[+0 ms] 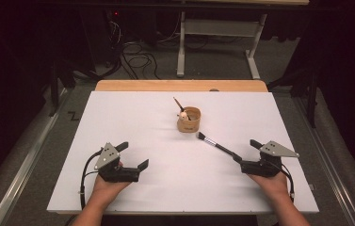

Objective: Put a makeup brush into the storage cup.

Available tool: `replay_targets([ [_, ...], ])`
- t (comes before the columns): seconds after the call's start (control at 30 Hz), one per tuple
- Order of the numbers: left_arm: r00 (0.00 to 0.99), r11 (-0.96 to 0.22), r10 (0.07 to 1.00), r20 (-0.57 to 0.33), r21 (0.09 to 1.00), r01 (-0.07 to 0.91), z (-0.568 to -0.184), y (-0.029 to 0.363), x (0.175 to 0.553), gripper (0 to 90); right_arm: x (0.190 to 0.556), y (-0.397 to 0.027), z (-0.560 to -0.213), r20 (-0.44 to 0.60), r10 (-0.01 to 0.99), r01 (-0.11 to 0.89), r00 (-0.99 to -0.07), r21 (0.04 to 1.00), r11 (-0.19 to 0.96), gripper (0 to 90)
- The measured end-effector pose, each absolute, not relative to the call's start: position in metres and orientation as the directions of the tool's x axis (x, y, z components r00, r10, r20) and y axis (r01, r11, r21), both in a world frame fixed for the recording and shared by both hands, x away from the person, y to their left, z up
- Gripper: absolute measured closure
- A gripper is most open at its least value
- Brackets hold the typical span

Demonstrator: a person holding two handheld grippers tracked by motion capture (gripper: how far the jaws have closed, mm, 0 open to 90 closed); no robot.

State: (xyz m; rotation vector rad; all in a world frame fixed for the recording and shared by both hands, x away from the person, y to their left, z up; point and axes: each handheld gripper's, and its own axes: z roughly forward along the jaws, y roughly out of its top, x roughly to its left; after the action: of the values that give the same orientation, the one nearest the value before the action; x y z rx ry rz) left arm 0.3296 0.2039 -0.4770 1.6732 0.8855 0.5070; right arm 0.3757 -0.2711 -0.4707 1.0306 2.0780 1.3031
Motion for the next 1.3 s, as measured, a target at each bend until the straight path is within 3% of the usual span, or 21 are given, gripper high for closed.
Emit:
replay_targets([
  [0.73, 0.63, -0.089, 0.767, -0.12, 0.953, 0.29, -0.476, 0.205, 0.328, 0.0, 0.407, -0.246, -0.477, 0.031, 0.763, 0.486, -0.645, 0.787, 0.379, 23.5],
  [1.3, 0.636, -0.096, 0.762, -0.117, 0.952, 0.29, -0.476, 0.205, 0.328, 0.0, 0.414, -0.235, -0.466, -0.001, 0.731, 0.512, -0.683, 0.713, 0.48, 28.9],
])
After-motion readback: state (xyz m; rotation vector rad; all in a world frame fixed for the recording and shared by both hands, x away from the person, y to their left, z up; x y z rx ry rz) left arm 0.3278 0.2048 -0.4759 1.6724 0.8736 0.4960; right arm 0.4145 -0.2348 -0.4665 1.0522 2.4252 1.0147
